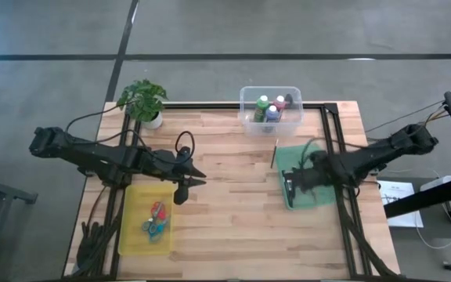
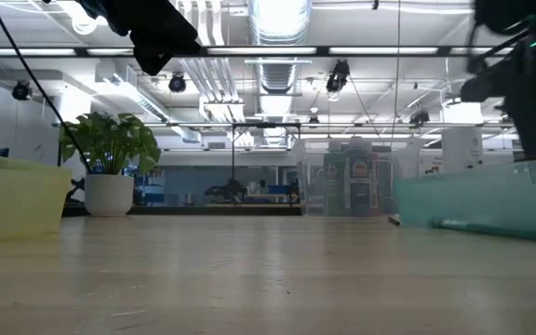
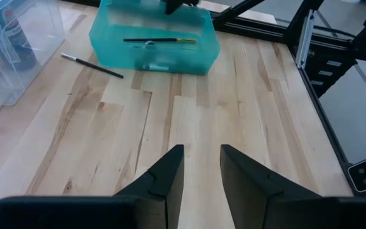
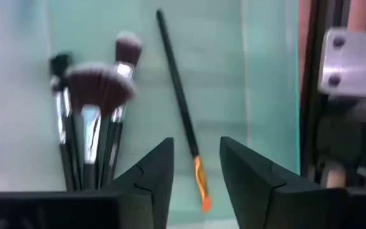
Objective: Pick & Place Paint Supplies
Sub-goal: Adjust the green bin
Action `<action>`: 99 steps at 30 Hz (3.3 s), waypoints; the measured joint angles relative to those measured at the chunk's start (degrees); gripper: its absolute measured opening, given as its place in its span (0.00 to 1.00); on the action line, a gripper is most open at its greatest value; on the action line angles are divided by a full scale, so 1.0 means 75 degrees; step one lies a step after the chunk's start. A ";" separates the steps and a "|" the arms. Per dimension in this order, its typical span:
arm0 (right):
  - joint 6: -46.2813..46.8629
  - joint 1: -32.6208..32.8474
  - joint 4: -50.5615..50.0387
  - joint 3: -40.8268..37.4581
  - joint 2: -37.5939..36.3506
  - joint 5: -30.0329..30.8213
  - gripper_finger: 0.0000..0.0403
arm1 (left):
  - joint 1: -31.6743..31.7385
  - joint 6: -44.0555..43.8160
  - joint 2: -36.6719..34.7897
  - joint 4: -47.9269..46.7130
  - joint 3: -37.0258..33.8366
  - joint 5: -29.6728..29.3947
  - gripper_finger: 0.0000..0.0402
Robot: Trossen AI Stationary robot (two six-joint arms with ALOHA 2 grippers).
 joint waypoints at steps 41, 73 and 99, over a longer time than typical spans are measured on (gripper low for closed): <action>-0.3353 -0.4811 0.1739 -0.1275 0.0012 0.0817 0.02 | -0.0003 -0.0093 0.0000 -0.0363 -0.0017 0.0093 0.28; -0.1597 -0.4808 0.1520 -0.1230 0.0962 0.1703 0.02 | -0.0009 -0.0236 0.0000 -0.0598 -0.0017 0.0099 0.28; -0.0833 -0.5628 0.1476 -0.1230 0.1628 0.1705 0.02 | -0.0060 -0.0234 0.0000 -0.0627 -0.0017 0.0096 0.28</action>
